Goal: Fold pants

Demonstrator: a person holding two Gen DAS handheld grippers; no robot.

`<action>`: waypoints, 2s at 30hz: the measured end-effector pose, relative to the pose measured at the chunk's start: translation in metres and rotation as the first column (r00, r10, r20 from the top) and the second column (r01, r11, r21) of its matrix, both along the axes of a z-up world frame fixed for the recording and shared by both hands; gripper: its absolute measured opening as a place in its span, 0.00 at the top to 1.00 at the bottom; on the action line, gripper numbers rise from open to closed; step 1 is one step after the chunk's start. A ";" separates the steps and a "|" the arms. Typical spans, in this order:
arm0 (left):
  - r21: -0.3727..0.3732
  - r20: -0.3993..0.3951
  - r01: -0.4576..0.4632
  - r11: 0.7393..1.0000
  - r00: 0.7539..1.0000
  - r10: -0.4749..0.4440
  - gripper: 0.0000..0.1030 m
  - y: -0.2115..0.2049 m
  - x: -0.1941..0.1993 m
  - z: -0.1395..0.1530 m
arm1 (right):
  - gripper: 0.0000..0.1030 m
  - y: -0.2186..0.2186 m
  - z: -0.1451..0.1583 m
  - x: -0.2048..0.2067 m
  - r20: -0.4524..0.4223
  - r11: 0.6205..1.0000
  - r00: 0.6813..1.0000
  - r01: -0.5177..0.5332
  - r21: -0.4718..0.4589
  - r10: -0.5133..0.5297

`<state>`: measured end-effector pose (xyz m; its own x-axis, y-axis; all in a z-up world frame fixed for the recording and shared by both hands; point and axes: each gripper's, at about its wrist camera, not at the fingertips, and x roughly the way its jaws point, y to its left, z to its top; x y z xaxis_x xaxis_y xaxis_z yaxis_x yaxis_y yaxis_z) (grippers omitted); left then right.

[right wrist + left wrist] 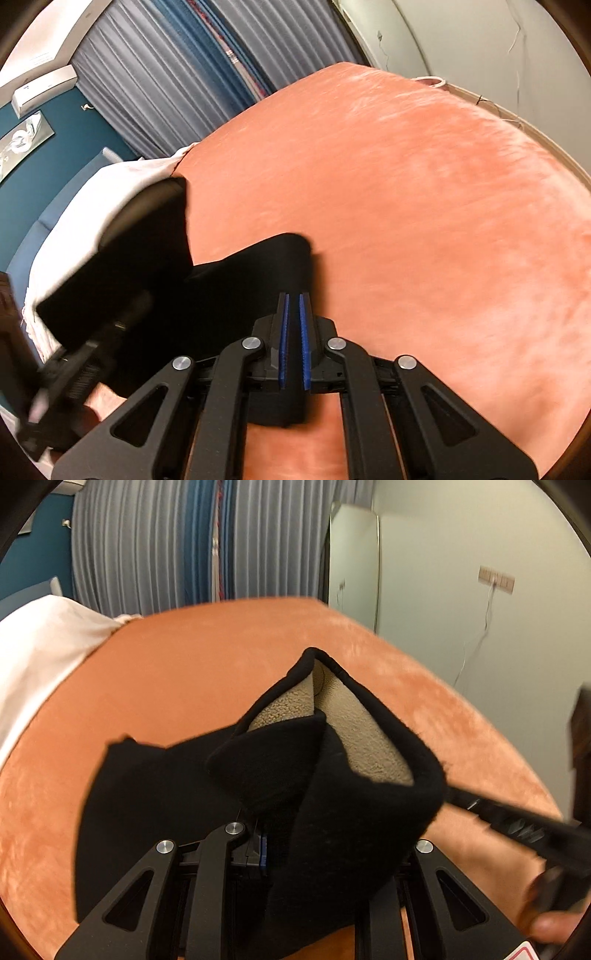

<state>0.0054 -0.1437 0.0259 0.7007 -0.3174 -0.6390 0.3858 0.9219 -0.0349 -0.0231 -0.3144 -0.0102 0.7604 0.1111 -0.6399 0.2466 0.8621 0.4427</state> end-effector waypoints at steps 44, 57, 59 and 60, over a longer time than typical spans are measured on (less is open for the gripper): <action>0.023 0.120 -0.056 0.998 0.991 0.053 0.10 0.055 -0.095 0.001 | 0.77 -0.003 -0.021 0.099 -0.154 0.953 0.947 -0.257 0.159 0.281; 0.087 -0.016 -0.211 0.974 0.977 0.213 0.10 0.116 -0.043 -0.013 | 0.54 0.053 -0.001 0.009 -0.078 0.930 0.927 -0.367 -0.008 0.366; 0.108 -0.045 -0.212 0.971 0.975 0.218 0.10 0.116 -0.034 -0.023 | 0.75 0.054 -0.011 0.013 -0.110 0.939 0.936 -0.341 -0.047 0.334; 0.117 -0.056 -0.212 0.970 0.974 0.220 0.10 0.118 -0.028 -0.026 | 0.79 0.049 -0.009 0.010 -0.095 0.944 0.941 -0.329 -0.027 0.325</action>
<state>-0.0230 -0.0255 -0.0004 0.6986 -0.0884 -0.7100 0.1774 0.9828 0.0521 -0.0135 -0.2653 -0.0190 0.6269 0.3159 -0.7122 -0.0154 0.9189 0.3941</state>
